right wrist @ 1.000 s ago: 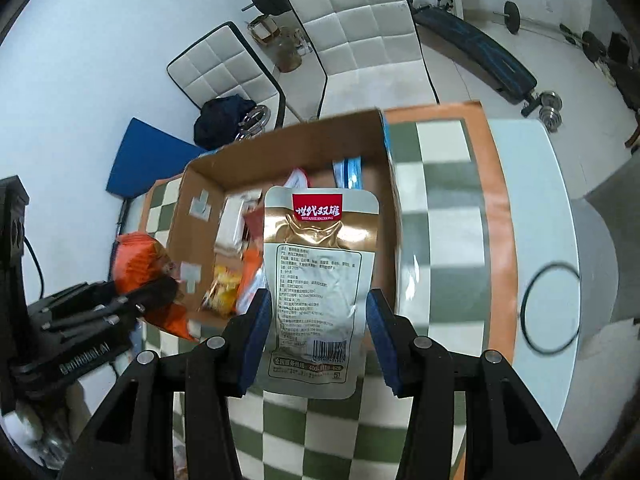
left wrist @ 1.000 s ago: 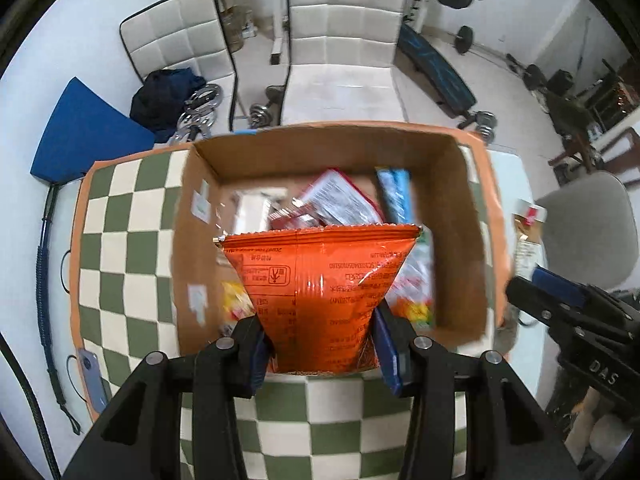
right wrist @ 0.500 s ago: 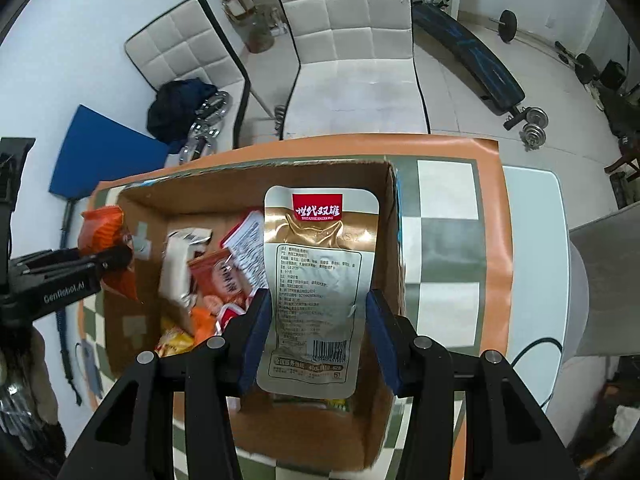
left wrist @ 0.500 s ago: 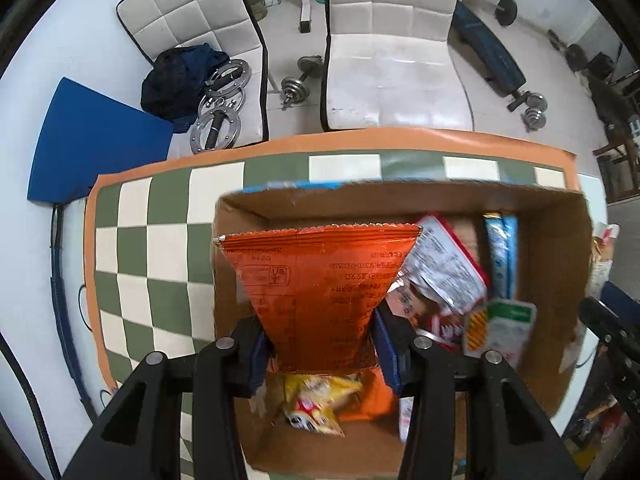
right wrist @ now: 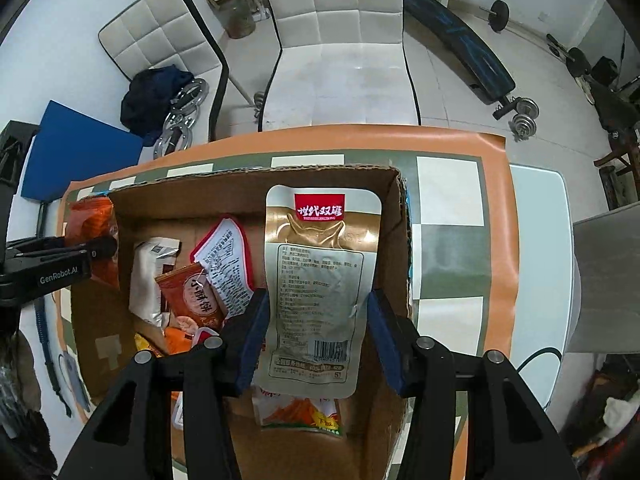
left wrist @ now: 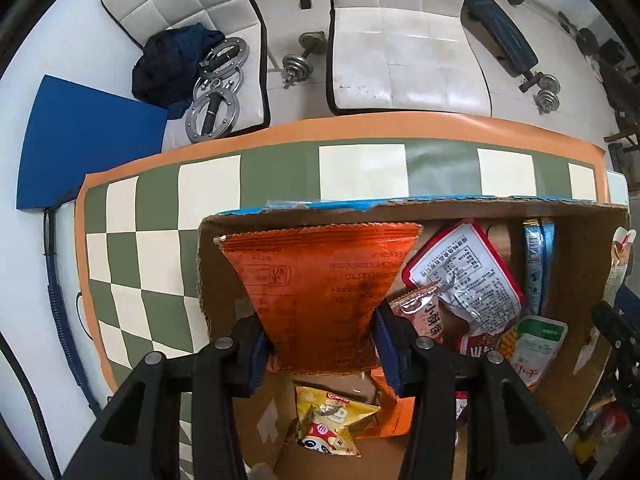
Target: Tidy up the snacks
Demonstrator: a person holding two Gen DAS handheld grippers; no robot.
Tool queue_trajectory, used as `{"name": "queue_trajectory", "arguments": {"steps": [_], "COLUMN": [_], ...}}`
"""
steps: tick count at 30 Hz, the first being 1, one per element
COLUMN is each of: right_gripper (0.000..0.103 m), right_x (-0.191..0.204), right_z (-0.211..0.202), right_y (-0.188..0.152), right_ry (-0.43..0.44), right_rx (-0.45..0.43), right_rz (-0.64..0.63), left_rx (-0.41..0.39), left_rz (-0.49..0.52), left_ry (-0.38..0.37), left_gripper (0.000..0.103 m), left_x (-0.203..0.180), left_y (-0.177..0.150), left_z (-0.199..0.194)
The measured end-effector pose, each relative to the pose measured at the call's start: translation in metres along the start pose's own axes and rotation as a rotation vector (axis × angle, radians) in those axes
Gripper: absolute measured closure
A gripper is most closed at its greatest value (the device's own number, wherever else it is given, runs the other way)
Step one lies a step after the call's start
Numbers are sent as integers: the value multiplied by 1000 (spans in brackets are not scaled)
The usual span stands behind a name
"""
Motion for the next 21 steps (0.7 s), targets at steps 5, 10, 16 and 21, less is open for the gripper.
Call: {"name": "queue_trajectory", "arguments": {"steps": [5,10,16,21], "right_gripper": [17,15,13,12], "right_x": [1,8,22,34], "right_z": [1,-3,-11,-16], "right_y": [1,1,-1,-9], "right_ry": [2,5,5,-1], "right_rx": [1,-2,-10,-19], "right_rz": [6,4,-18,-35], "left_rx": [-10,-13,-26,-60], "left_rz": [-25,-44,-58,-67], "left_ry": [-9,-40,-77,-88], "left_gripper": [45,41,34,34], "left_x": [5,9,12,11], "left_y": [2,2,-5,-21], "left_z": [-2,-8,-19,-31]}}
Point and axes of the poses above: each gripper's, at about its wrist camera, not at the fingertips, and z roughly the way its jaws point, x to its left, y to its top, the point moved 7 cm from there along z, roughly the way its jaws point, and after that the axes turned 13 degrees about -z, right-handed, at the moved point
